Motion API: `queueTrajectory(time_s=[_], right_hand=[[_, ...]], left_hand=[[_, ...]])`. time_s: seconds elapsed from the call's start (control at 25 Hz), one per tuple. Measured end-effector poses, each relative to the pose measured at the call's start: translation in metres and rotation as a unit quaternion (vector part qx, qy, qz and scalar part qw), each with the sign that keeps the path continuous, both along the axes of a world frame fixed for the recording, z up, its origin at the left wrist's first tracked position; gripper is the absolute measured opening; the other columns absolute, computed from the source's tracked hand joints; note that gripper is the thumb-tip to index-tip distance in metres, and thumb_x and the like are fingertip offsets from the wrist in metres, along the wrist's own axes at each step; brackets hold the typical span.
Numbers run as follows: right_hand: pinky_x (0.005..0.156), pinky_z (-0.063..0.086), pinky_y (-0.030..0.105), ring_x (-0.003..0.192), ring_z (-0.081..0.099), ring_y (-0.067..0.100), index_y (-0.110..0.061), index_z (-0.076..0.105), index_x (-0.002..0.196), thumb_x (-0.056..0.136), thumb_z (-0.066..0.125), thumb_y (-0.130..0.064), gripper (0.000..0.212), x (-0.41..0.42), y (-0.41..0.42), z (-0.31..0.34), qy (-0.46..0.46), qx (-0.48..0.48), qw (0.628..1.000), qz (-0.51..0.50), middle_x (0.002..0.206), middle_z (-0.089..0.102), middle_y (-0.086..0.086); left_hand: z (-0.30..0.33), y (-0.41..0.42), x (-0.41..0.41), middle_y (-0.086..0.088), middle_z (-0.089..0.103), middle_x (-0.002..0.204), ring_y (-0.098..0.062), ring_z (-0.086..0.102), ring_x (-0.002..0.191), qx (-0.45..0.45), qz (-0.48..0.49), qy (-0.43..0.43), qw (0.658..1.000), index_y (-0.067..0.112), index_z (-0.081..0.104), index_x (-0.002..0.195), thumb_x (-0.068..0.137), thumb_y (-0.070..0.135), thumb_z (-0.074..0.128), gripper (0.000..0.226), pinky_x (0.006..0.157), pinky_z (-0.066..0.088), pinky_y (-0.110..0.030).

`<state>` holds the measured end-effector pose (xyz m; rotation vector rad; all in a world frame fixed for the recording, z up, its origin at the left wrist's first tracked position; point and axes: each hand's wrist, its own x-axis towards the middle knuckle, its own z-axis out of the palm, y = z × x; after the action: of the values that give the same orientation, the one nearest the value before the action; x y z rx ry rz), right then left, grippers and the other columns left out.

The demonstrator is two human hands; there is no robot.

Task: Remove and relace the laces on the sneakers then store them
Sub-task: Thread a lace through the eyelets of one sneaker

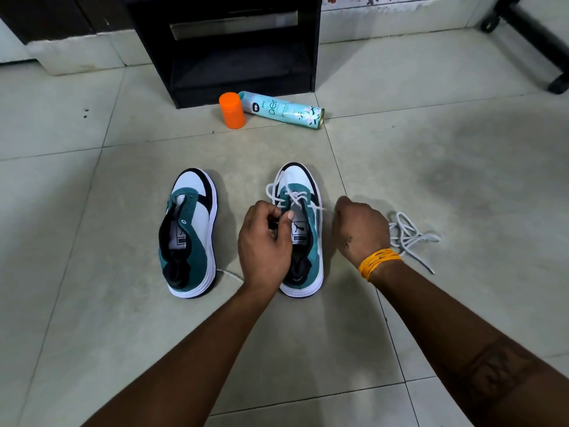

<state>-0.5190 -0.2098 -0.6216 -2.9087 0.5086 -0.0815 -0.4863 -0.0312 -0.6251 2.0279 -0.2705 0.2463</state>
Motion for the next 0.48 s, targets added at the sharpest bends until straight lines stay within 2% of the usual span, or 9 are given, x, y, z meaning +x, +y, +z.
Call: queueTrajectory(time_s=[0.08, 0.2, 0.24, 0.36, 0.48], right_hand=[[0.063, 0.04, 0.036, 0.089, 0.067, 0.044, -0.011, 0.06, 0.103, 0.089, 0.059, -0.019, 0.016, -0.004, -0.005, 0.0, 0.048, -0.014, 0.999, -0.007, 0.098, 0.07, 0.017], [0.066, 0.045, 0.038, 0.089, 0.067, 0.044, -0.016, 0.057, 0.125, 0.096, 0.054, -0.022, 0.03, -0.001, 0.01, 0.01, -0.008, 0.018, 0.999, 0.043, 0.097, 0.071, 0.015], [0.066, 0.046, 0.039, 0.087, 0.067, 0.043, -0.018, 0.055, 0.127, 0.099, 0.05, -0.024, 0.029, 0.002, 0.016, 0.015, -0.031, 0.029, 0.997, 0.066, 0.096, 0.071, 0.013], [0.062, 0.045, 0.038, 0.085, 0.067, 0.041, -0.017, 0.054, 0.114, 0.103, 0.046, -0.028, 0.018, 0.004, 0.023, 0.016, -0.054, 0.015, 0.995, 0.082, 0.095, 0.071, 0.008], [0.063, 0.041, 0.037, 0.089, 0.067, 0.041, -0.015, 0.053, 0.1, 0.094, 0.052, -0.019, 0.007, -0.006, 0.008, 0.009, 0.027, -0.023, 0.999, 0.014, 0.098, 0.07, 0.012]], left_hand=[[0.0, 0.0, -0.001, 0.004, 0.062, 0.086, -0.016, 0.061, 0.081, -0.003, -0.001, 0.006, 1.0, 0.016, 0.057, 0.086, 0.097, 0.029, 0.067, 0.02, 0.071, 0.05, -0.041], [-0.001, 0.001, -0.001, 0.005, 0.064, 0.087, -0.014, 0.064, 0.082, -0.002, -0.003, 0.018, 1.0, 0.017, 0.06, 0.087, 0.096, 0.031, 0.069, 0.019, 0.071, 0.051, -0.036], [-0.001, 0.002, -0.001, 0.005, 0.065, 0.087, -0.014, 0.064, 0.082, -0.003, -0.003, 0.016, 1.0, 0.017, 0.06, 0.088, 0.095, 0.03, 0.069, 0.018, 0.072, 0.052, -0.037], [-0.001, 0.002, -0.004, 0.004, 0.065, 0.089, -0.015, 0.063, 0.083, -0.004, -0.006, 0.01, 1.0, 0.016, 0.06, 0.089, 0.095, 0.028, 0.067, 0.015, 0.073, 0.052, -0.039], [-0.003, 0.0, -0.006, 0.004, 0.064, 0.09, -0.016, 0.062, 0.084, -0.002, -0.008, 0.005, 1.0, 0.017, 0.06, 0.09, 0.096, 0.028, 0.066, 0.014, 0.072, 0.052, -0.042]])
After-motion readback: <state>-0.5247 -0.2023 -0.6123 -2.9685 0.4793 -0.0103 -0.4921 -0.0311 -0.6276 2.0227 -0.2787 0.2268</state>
